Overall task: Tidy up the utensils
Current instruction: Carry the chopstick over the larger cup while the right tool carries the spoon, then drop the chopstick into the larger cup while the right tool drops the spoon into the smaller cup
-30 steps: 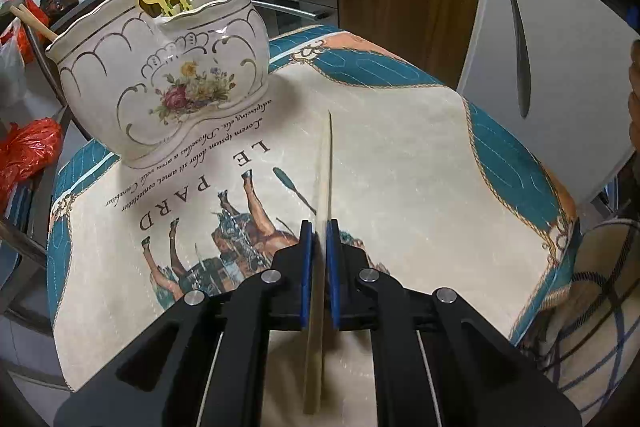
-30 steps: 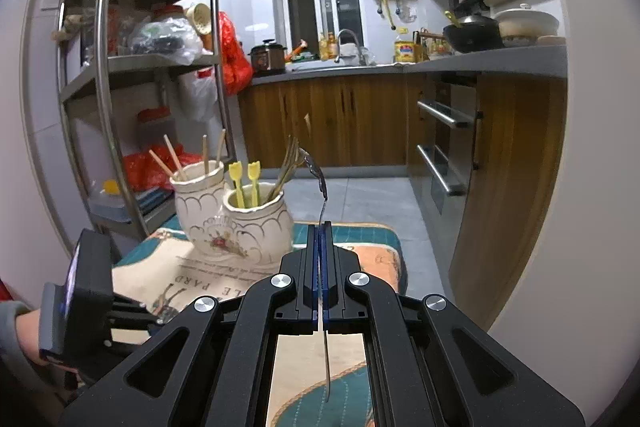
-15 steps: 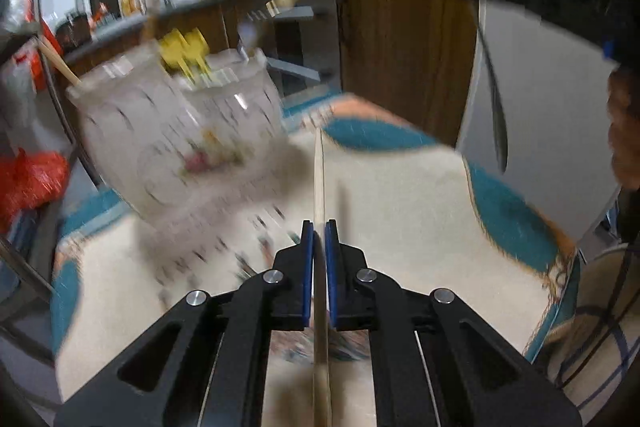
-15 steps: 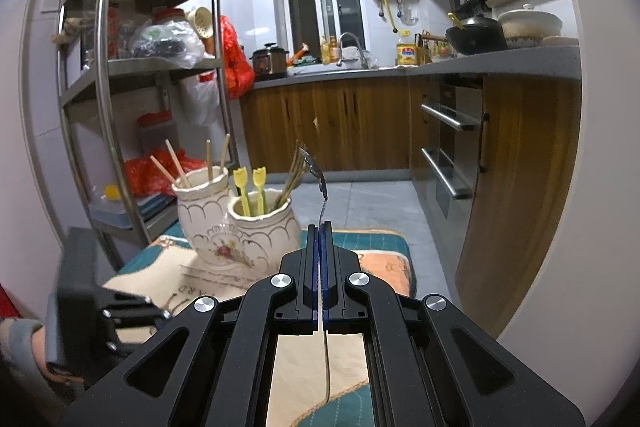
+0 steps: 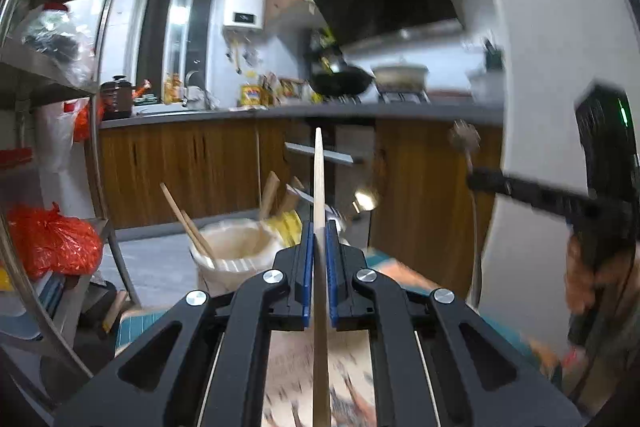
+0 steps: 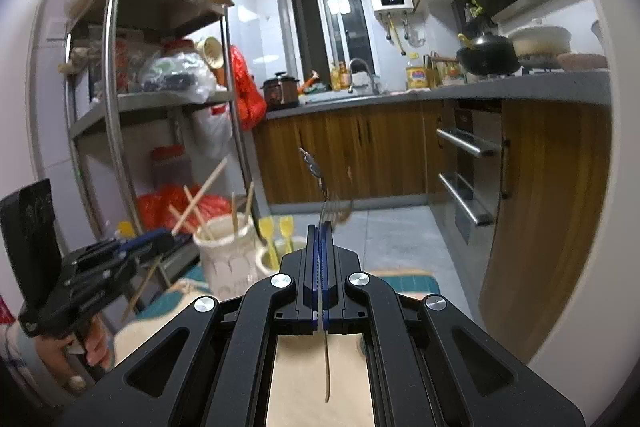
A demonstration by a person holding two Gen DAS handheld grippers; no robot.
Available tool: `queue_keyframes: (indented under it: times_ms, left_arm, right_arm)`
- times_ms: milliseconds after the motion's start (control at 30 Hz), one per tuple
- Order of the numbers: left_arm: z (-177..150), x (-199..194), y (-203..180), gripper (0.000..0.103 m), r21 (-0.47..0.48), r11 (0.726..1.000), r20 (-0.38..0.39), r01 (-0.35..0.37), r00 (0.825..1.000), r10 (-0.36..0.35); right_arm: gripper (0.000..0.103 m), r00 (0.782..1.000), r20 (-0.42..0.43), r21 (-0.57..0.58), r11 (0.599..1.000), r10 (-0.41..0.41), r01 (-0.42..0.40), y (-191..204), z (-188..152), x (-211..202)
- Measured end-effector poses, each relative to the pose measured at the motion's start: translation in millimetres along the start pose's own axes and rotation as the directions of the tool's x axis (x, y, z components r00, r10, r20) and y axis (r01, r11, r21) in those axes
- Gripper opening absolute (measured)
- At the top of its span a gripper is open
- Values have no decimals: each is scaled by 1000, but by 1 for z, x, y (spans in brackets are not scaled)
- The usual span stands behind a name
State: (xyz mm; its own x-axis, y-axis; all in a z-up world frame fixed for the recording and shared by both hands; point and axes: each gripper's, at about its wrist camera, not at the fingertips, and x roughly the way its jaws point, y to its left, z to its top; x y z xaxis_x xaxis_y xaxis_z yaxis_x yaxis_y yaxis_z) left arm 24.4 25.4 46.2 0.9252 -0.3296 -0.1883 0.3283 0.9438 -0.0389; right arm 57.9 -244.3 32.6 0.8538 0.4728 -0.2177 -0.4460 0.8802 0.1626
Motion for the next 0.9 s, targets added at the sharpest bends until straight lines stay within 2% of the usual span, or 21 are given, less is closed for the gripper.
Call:
queue_keyframes:
  times_ms: [133, 267, 467, 633, 900]
  left_arm:
    - [17, 18, 27, 6, -127, 992, 62, 15, 998, -7]
    - [20, 41, 43, 6, -219, 975, 78, 37, 997, -21]
    - [13, 60, 48, 6, -204, 979, 89, 18, 996, 0]
    - [19, 73, 62, 6, -208, 978, 105, 7, 994, 16]
    - [29, 92, 69, 6, -197, 980, 132, 8, 991, 19]
  right_arm:
    - [2, 999, 37, -12, 1000, 10, -10, 9, 16, 19]
    - [2, 998, 59, -10, 999, 31, -31, 15, 29, 43]
    - [2, 995, 70, -2, 998, 67, -67, 19, 35, 78]
    - [2, 990, 101, 43, 994, 97, -102, 15, 41, 99]
    - [2, 988, 117, 34, 994, 100, -105, 21, 43, 125]
